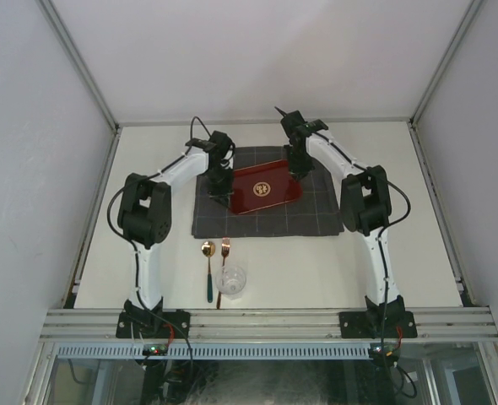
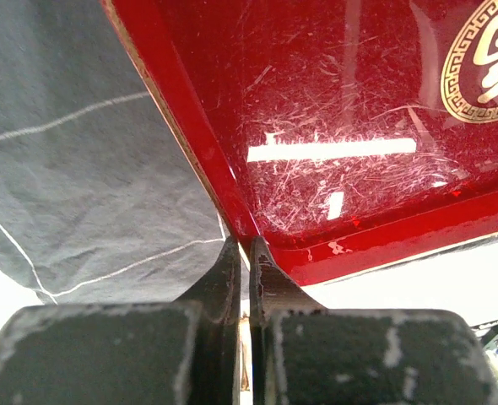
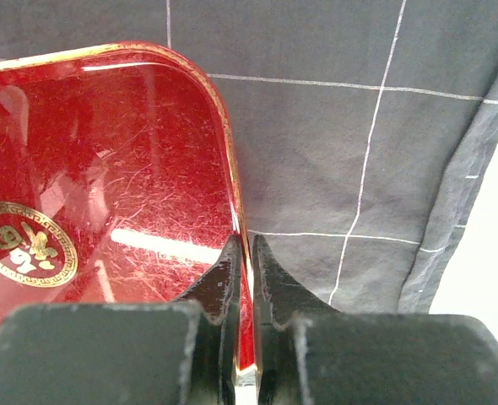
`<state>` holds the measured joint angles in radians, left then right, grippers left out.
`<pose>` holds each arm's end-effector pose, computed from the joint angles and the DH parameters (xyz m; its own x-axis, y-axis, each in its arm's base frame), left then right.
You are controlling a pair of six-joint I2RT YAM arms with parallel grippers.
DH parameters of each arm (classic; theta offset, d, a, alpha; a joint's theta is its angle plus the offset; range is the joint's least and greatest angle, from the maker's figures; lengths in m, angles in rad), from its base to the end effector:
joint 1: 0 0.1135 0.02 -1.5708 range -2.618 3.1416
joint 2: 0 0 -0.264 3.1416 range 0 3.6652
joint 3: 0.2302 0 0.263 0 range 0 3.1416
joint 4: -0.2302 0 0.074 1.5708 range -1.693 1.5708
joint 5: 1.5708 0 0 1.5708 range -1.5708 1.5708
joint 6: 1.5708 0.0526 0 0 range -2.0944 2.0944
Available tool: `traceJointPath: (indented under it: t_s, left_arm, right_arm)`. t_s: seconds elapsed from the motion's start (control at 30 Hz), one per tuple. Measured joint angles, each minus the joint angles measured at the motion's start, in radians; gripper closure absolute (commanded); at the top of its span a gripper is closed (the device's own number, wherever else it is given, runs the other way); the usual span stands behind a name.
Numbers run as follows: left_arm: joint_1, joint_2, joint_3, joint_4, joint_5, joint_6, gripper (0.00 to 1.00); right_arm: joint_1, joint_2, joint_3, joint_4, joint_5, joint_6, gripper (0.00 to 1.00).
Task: Set the dinner table for one person
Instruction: Place the plate on the napkin.
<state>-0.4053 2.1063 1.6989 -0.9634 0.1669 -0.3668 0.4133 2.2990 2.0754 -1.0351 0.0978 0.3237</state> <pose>0.3996 -0.1810 0.1708 -0.9911 0.0404 -0.1271 0.0683 0.9724 -0.2232 0.4577 0.1951 0.1920 -0.9447 -0.0686 -0.3207 -0.0757 0.9971 0.0096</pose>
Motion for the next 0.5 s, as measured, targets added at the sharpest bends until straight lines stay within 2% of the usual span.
traceJointPath:
  t_s: [0.5]
  left_arm:
    - [-0.042, -0.087, -0.209, 0.122, 0.005, -0.060, 1.00]
  right_arm:
    - [0.000, 0.042, 0.009, -0.032, -0.022, -0.008, 1.00]
